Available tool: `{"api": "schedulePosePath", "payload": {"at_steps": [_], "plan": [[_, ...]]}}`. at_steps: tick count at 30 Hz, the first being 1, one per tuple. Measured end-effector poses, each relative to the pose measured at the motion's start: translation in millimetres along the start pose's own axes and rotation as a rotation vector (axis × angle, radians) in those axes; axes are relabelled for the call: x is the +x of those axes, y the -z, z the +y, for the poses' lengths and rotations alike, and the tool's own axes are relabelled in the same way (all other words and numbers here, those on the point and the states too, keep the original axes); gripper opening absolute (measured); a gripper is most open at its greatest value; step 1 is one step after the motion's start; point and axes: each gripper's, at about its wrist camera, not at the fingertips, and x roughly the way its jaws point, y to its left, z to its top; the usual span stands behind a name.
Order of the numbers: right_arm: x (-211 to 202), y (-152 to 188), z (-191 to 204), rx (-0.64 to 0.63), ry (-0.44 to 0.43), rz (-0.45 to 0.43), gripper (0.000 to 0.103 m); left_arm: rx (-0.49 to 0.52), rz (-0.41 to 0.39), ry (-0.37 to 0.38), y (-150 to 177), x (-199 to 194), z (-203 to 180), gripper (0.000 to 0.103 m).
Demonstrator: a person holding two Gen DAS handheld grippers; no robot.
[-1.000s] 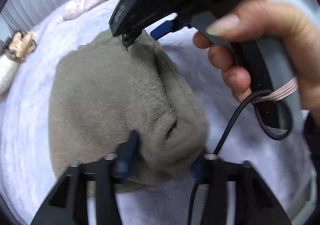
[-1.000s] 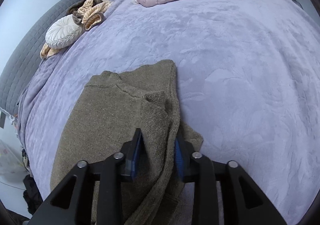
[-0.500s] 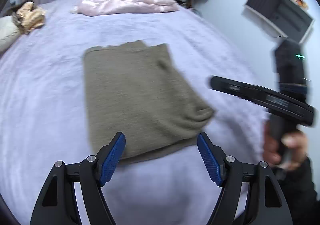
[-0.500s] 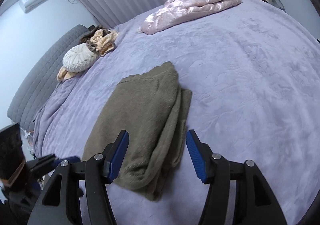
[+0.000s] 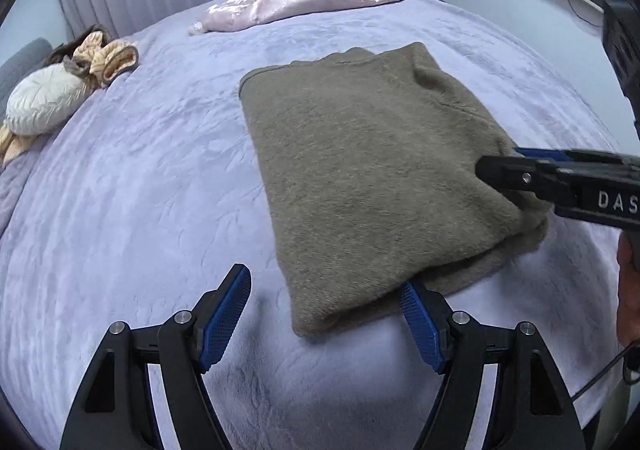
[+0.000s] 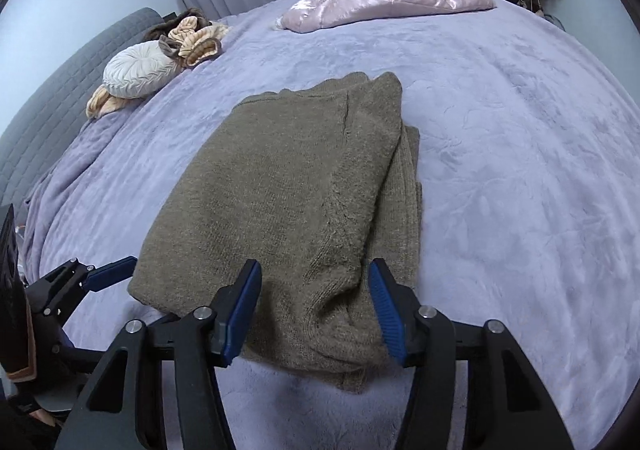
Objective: Fold small clothes
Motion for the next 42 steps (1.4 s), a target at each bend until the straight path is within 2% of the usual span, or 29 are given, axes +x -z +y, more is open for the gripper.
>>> {"api": "schedulePosePath", "payload": {"at_steps": [2, 4, 5, 6, 9, 11, 13, 15, 16, 18, 21, 23, 26, 28, 29, 30, 33, 36, 37, 39, 42], "plan": [[1, -2, 1, 0.018, 0.000, -0.001, 0.046, -0.089, 0.012, 0.044, -1, 4, 18, 0.075], [-2, -3, 5, 0.022, -0.013, -0.005, 0.028, -0.179, 0.028, 0.090, 3, 8, 38, 0.075], [-4, -4, 7, 0.026, -0.028, -0.010, 0.025, -0.211, 0.035, 0.105, 7, 11, 47, 0.075], [-6, -4, 9, 0.029, -0.047, -0.019, 0.017, -0.244, 0.047, 0.116, 11, 13, 55, 0.074], [-3, -1, 10, 0.041, -0.051, -0.025, 0.017, -0.299, 0.079, 0.149, 24, 20, 69, 0.074], [4, 5, 4, 0.068, -0.034, -0.008, 0.017, -0.257, 0.075, 0.151, 27, 14, 64, 0.074], [7, 9, -3, 0.101, -0.057, 0.004, 0.019, -0.230, 0.073, 0.160, 26, 3, 59, 0.074], [-2, 9, -10, 0.136, -0.083, -0.003, 0.025, -0.225, 0.052, 0.223, 25, -16, 58, 0.074], [-11, 8, -12, 0.139, -0.082, -0.027, 0.026, -0.223, 0.028, 0.254, 23, -28, 59, 0.074], [-31, 3, -11, 0.121, -0.083, -0.099, 0.029, -0.200, -0.019, 0.261, 12, -47, 56, 0.075], [-39, -13, -6, 0.095, -0.141, -0.136, 0.034, -0.181, -0.037, 0.263, -14, -49, 45, 0.081], [-30, -26, 1, 0.075, -0.206, -0.116, 0.041, -0.150, -0.014, 0.244, -31, -35, 30, 0.081], [-3, -42, 2, 0.073, -0.266, -0.062, 0.059, -0.101, 0.039, 0.188, -46, -6, 9, 0.081], [20, -47, -9, 0.098, -0.280, -0.020, 0.060, -0.100, 0.075, 0.109, -46, 14, 6, 0.081], [30, -47, -20, 0.127, -0.273, -0.003, 0.060, -0.104, 0.085, 0.102, -44, 20, 7, 0.085], [38, -46, -32, 0.162, -0.286, 0.010, 0.059, -0.113, 0.097, 0.106, -41, 26, 8, 0.093], [48, -45, -56, 0.243, -0.356, 0.026, 0.054, -0.160, 0.145, 0.162, -28, 35, 15, 0.093], [32, -54, -45, 0.155, -0.326, -0.009, 0.057, -0.176, 0.113, 0.181, -32, 19, 12, 0.093], [27, -59, -42, 0.132, -0.331, -0.027, 0.063, -0.172, 0.105, 0.172, -36, 16, 8, 0.093], [25, -71, -41, 0.120, -0.367, -0.041, 0.070, -0.164, 0.096, 0.159, -44, 11, 0, 0.093], [41, -88, -44, 0.127, -0.434, 0.002, 0.071, -0.157, 0.076, 0.092, -49, 8, -8, 0.093]]}}
